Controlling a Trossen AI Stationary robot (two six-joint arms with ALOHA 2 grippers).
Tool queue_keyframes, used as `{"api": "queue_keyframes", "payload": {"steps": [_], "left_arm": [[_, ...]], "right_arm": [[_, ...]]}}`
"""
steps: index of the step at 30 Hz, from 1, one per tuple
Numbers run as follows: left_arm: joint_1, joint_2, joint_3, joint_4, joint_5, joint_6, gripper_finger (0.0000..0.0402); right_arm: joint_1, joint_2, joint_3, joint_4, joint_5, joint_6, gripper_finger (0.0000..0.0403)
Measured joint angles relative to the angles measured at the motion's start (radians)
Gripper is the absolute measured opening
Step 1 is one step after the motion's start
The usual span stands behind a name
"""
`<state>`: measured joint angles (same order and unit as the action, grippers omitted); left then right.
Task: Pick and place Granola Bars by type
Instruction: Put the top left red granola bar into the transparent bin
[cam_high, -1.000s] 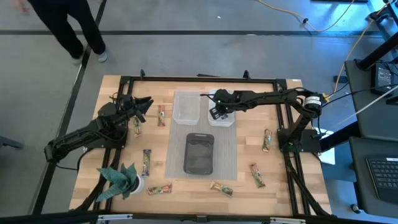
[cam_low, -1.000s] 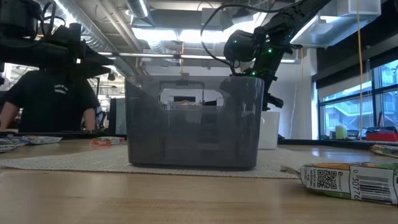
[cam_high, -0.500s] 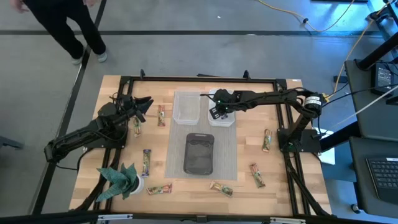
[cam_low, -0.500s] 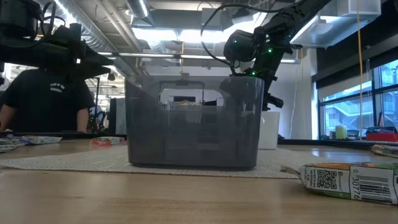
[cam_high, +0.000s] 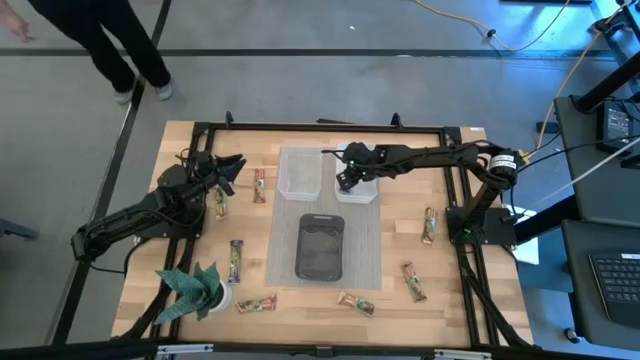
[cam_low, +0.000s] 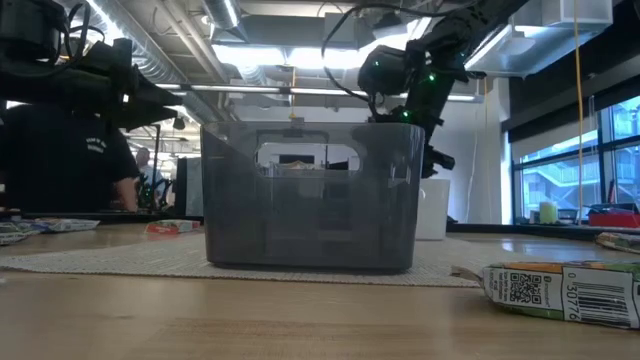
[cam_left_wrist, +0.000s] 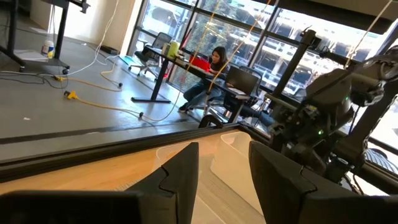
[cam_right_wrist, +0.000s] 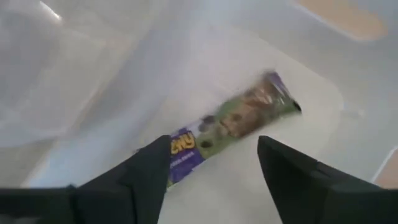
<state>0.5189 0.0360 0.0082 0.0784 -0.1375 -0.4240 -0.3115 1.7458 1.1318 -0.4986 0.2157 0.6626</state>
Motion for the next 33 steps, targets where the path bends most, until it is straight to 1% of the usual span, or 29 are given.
{"api": "queue_keyframes", "payload": {"steps": [6, 11, 15, 20, 22, 29, 31, 33], "left_arm": [[0.000, 0.000, 0.000, 0.000, 0.000, 0.000, 0.0135], [0.000, 0.000, 0.000, 0.000, 0.000, 0.000, 0.0135], [0.000, 0.000, 0.000, 0.000, 0.000, 0.000, 0.0135], [0.000, 0.000, 0.000, 0.000, 0.000, 0.000, 0.0135], [0.000, 0.000, 0.000, 0.000, -0.002, 0.000, 0.0135], [0.000, 0.000, 0.000, -0.004, -0.002, 0.000, 0.0135], [0.000, 0.001, 0.000, -0.004, -0.001, 0.000, 0.0135], [0.000, 0.001, 0.000, -0.004, 0.000, 0.000, 0.0135]], "right_arm": [[0.000, 0.000, 0.135, -0.074, -0.001, -0.079, 0.0245], [0.001, 0.000, 0.238, -0.070, -0.055, -0.137, 0.0245], [0.013, 0.000, 0.299, -0.079, -0.072, -0.172, 0.0245], [0.033, -0.001, 0.336, -0.119, -0.234, -0.272, 0.0245], [0.046, -0.005, 0.336, -0.138, -0.260, -0.309, 0.0246], [0.090, -0.061, 0.336, -0.180, -0.124, -0.391, 0.0246], [0.099, -0.086, 0.331, -0.194, -0.119, -0.413, 0.0246], [0.102, -0.126, 0.299, -0.194, -0.120, -0.429, 0.0246]]}}
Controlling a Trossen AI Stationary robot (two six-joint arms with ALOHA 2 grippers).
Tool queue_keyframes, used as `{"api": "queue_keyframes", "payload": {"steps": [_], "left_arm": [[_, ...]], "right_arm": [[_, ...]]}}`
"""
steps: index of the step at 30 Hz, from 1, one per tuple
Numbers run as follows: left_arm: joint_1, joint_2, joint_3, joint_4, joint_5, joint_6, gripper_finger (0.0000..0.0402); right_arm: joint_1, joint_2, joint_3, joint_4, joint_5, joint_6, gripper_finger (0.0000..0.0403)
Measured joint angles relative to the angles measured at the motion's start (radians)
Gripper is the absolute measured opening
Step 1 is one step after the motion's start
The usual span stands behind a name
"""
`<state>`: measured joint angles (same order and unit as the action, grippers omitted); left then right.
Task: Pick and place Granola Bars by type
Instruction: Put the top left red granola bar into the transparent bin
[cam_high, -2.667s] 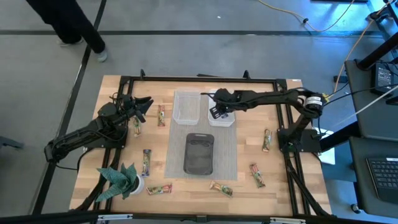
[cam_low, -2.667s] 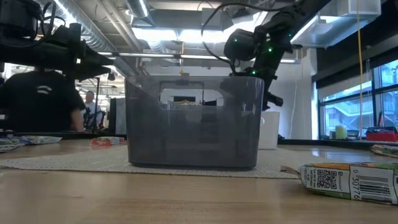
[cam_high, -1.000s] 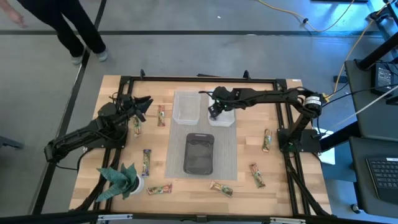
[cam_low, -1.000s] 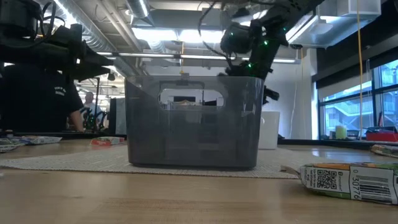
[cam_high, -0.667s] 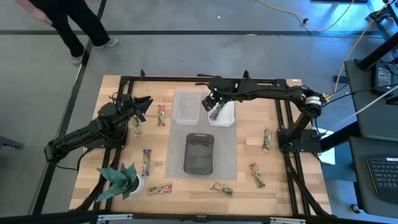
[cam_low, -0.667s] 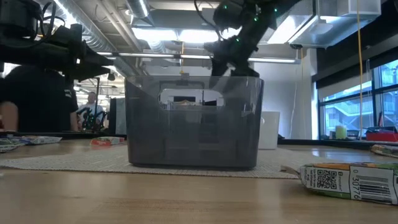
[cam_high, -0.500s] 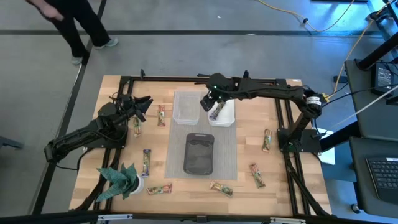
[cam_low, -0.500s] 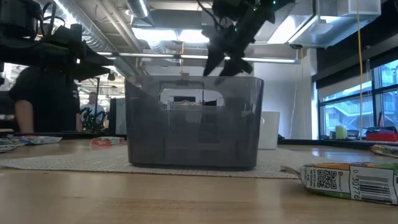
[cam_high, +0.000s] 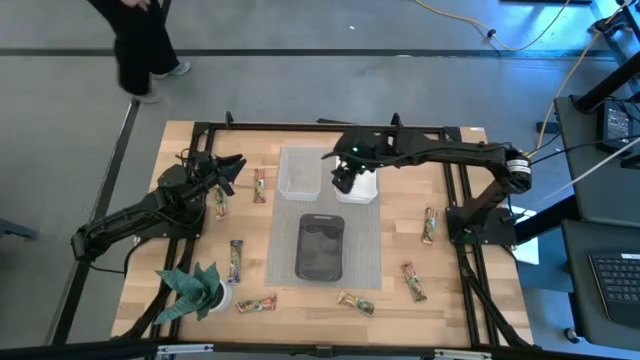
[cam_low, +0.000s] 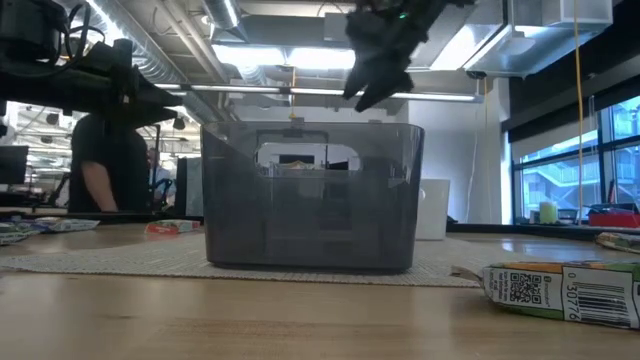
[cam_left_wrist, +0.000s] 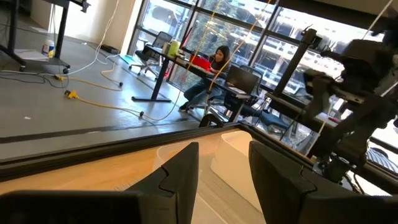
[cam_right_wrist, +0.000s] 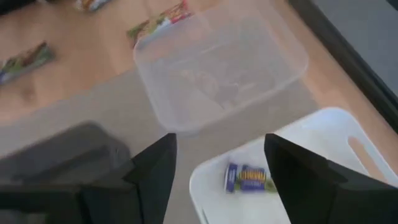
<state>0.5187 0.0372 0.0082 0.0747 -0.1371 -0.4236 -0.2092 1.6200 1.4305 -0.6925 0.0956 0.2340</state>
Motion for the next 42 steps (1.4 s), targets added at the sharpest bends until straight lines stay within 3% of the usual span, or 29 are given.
{"api": "queue_keyframes", "payload": {"steps": [4, 9, 13, 20, 33, 42], "left_arm": [[0.000, 0.000, 0.000, -0.005, 0.000, 0.001, 0.0135], [0.000, 0.000, 0.000, -0.005, 0.000, 0.049, 0.0135], [0.000, 0.000, 0.000, -0.005, 0.002, 0.052, 0.0135], [0.001, 0.000, 0.000, -0.005, -0.003, 0.069, 0.0135], [0.000, 0.000, 0.000, -0.004, 0.004, 0.077, 0.0142], [0.000, 0.000, 0.000, 0.004, 0.004, 0.068, 0.0227]], "right_arm": [[-0.002, -0.103, -0.107, 0.001, 0.003, 0.025, 0.0246], [0.004, -0.266, -0.280, 0.084, 0.096, 0.106, 0.0246], [0.025, -0.400, -0.437, 0.218, 0.175, 0.159, 0.0246], [0.037, -0.561, -0.641, 0.420, 0.174, 0.153, 0.0246], [0.037, -0.594, -0.674, 0.449, 0.174, 0.151, 0.0245], [0.037, -0.594, -0.674, 0.440, 0.174, 0.151, 0.0245]]}}
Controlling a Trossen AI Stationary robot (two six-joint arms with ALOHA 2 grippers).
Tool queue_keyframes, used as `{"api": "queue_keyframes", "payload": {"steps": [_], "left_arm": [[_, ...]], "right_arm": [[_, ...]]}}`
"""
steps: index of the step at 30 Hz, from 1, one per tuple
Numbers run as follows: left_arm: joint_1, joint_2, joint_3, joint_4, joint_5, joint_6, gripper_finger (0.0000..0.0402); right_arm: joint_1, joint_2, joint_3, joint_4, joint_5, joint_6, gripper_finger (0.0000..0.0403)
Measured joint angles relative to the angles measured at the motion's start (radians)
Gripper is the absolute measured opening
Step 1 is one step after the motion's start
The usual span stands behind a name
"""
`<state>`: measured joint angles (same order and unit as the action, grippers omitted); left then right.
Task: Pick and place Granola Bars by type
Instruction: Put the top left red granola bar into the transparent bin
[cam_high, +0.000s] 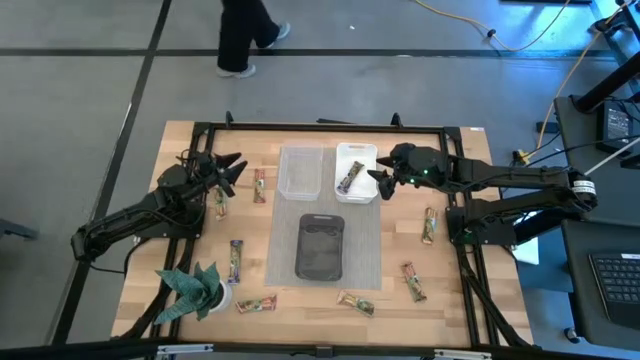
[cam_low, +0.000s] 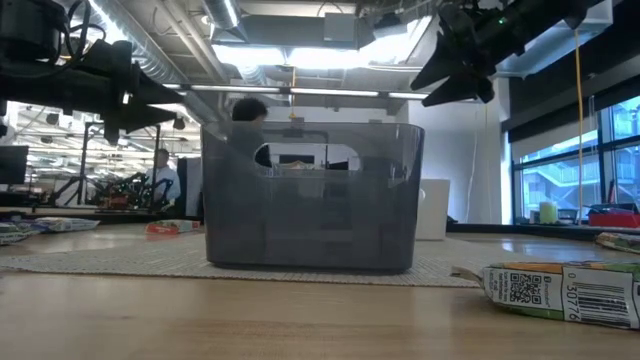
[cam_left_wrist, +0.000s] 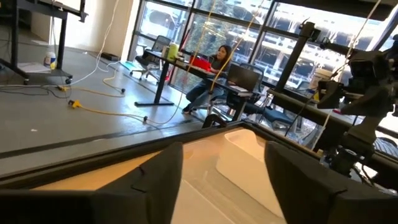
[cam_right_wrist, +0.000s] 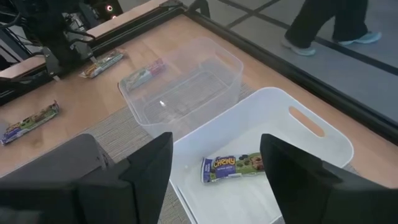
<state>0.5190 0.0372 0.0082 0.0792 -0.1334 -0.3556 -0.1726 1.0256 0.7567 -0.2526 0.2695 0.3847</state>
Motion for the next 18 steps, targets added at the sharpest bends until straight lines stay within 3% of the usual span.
{"api": "queue_keyframes", "payload": {"steps": [4, 13, 18], "left_arm": [[0.000, 0.000, 0.000, 0.000, 0.031, -0.043, 0.0249], [0.000, 0.003, 0.004, 0.050, 0.050, -0.128, 0.0247], [-0.001, 0.076, 0.101, -0.010, 0.027, -0.115, 0.0247]], "right_arm": [[0.000, 0.000, 0.000, -0.006, 0.000, 0.000, 0.0245], [0.000, 0.000, 0.000, -0.006, 0.000, 0.000, 0.0245], [0.000, 0.000, 0.000, -0.006, 0.000, 0.000, 0.0245]]}}
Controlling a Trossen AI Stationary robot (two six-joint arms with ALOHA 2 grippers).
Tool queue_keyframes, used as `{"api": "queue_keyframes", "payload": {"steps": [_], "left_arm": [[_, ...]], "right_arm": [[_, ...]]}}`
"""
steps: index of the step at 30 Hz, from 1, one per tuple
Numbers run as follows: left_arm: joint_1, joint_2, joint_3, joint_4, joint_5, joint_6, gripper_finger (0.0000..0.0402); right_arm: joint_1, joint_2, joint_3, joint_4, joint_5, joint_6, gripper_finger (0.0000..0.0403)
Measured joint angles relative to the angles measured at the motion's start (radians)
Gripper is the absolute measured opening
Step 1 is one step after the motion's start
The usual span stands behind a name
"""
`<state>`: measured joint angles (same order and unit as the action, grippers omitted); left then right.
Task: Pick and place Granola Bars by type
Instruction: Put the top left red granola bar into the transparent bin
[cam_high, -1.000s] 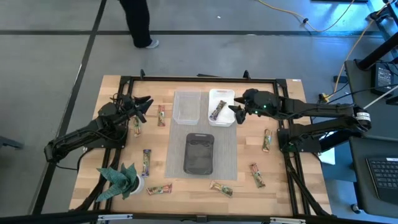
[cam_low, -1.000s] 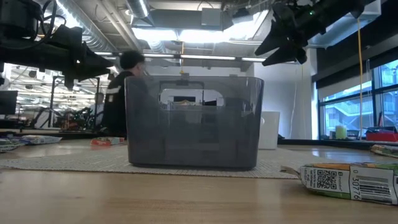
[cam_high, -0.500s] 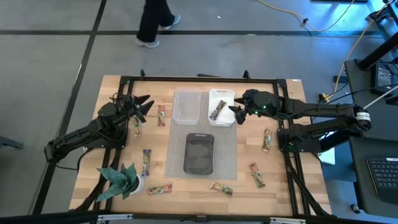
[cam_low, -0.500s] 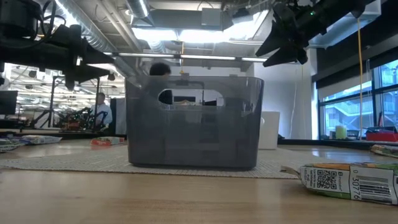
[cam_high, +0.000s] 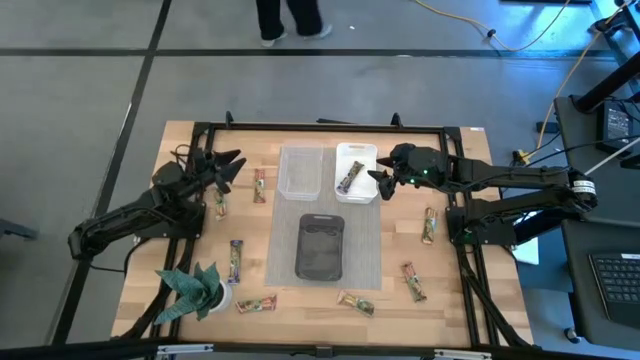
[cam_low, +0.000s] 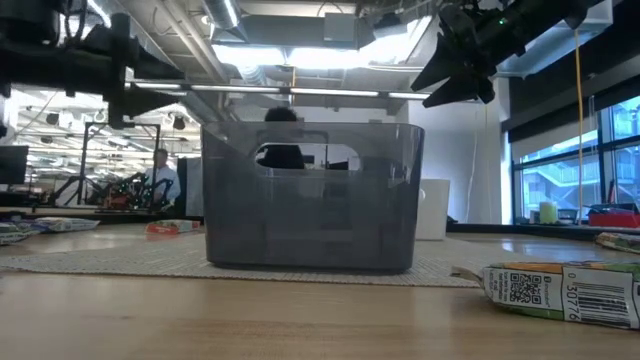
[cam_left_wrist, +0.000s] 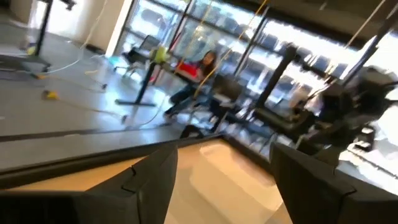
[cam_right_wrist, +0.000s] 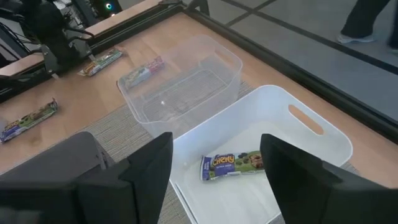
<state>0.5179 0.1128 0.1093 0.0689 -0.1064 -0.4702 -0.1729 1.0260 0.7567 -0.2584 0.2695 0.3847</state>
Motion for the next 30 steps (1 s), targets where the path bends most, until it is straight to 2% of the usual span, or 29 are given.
{"api": "queue_keyframes", "payload": {"steps": [5, 7, 9, 15, 24, 30], "left_arm": [[0.000, 0.183, 0.169, -0.282, -0.082, 0.025, 0.0247], [-0.020, 0.258, 0.221, -0.394, -0.133, -0.012, 0.0247], [-0.063, 0.282, 0.237, -0.461, -0.193, -0.055, 0.0247], [-0.152, 0.384, 0.250, -0.423, -0.277, -0.094, 0.0247], [-0.149, 0.651, 0.405, -0.417, -0.308, -0.093, 0.0247], [-0.149, 0.823, 0.495, -0.550, -0.312, -0.180, 0.0246]], "right_arm": [[0.000, 0.000, 0.000, 0.001, 0.000, -0.001, 0.0245], [0.000, 0.000, 0.000, 0.000, 0.000, -0.003, 0.0245], [0.000, 0.000, 0.000, 0.000, 0.000, -0.006, 0.0245], [-0.002, 0.000, 0.000, 0.000, 0.000, -0.117, 0.0245], [-0.015, 0.000, 0.000, -0.005, 0.000, -0.128, 0.0245], [-0.015, 0.000, 0.001, -0.033, -0.009, -0.127, 0.0245]]}}
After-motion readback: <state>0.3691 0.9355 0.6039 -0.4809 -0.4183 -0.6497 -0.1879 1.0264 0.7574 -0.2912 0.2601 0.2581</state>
